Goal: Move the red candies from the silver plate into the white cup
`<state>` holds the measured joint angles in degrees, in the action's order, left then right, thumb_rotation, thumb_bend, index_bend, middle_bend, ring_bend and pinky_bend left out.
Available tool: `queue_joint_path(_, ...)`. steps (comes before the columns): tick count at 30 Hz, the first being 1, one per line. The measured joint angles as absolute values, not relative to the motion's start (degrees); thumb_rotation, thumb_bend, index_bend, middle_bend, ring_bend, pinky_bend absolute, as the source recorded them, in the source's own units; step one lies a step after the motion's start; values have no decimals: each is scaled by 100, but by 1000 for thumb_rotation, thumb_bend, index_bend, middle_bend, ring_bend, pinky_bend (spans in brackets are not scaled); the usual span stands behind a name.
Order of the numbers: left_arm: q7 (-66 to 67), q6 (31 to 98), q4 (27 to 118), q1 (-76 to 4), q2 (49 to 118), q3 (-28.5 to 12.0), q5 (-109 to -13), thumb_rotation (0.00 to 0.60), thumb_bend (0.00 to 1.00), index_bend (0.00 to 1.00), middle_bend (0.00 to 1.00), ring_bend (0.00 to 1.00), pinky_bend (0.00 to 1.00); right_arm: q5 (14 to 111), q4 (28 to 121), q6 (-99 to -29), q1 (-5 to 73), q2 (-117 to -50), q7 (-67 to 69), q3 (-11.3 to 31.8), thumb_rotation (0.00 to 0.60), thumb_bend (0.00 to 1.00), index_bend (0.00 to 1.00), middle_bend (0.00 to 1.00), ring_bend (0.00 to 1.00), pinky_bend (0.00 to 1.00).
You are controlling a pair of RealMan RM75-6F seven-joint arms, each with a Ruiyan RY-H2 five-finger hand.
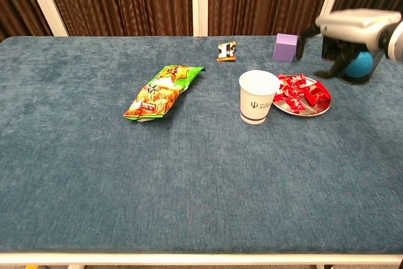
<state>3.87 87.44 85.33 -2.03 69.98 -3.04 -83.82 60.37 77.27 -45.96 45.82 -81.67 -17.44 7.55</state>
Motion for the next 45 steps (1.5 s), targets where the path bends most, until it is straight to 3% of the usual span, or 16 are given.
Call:
queue_joint_path(12,410,8780,8571,-159,6972,-288,-8363,600,0,206,120,99,116,5803,6846,-4153,4712,-8904,-2046,531,600,277,380,990,934,1000)
queue_joint_path(23,373,8781,8530,-146,6983,-280,-8362,600,0,206,120,99,116,5657,6539,-3999,4805,-9164,-2149,560,600,277,399,990,934,1000)
queue_joint_path(32,330,8764,8481,-146,6994,-281,-8354,600,0,206,120,99,116,5503,6377,-3947,4862,-9316,-2369,542,600,316,526,993,940,1000)
queue_joint_path(38,314,8752,8459,-163,7007,-296,-8352,600,0,206,120,99,116,5522,6572,-4130,4832,-9183,-2320,640,600,334,544,993,941,1000)
queue_joint_path(45,328,8747,8471,-195,7001,-313,-8378,600,0,206,120,99,117,5953,7617,-4715,4696,-8549,-2034,856,600,333,553,993,941,1000)
